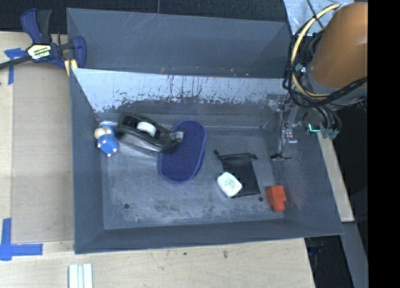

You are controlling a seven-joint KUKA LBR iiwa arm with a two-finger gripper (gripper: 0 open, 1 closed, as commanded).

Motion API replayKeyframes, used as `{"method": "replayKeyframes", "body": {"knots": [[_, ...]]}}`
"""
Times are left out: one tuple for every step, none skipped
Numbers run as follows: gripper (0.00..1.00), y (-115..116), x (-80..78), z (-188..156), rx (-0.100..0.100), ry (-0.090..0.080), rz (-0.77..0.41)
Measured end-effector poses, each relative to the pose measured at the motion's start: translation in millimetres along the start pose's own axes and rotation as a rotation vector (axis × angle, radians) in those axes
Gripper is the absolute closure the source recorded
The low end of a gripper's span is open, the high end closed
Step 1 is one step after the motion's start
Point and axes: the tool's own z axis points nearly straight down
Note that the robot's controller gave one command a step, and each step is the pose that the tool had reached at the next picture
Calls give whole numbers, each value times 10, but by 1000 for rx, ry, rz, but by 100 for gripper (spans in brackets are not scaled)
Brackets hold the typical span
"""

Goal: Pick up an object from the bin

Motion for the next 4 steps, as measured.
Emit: {"method": "replayKeyframes", "body": {"knots": [[0, 160, -419, 1671, -1, 0, 125], [0, 537, -14, 1319, -2, -6, 321], [0, 387, -83, 1218, 0, -11, 396], [0, 474, 58, 1622, -2, -7, 603]]}}
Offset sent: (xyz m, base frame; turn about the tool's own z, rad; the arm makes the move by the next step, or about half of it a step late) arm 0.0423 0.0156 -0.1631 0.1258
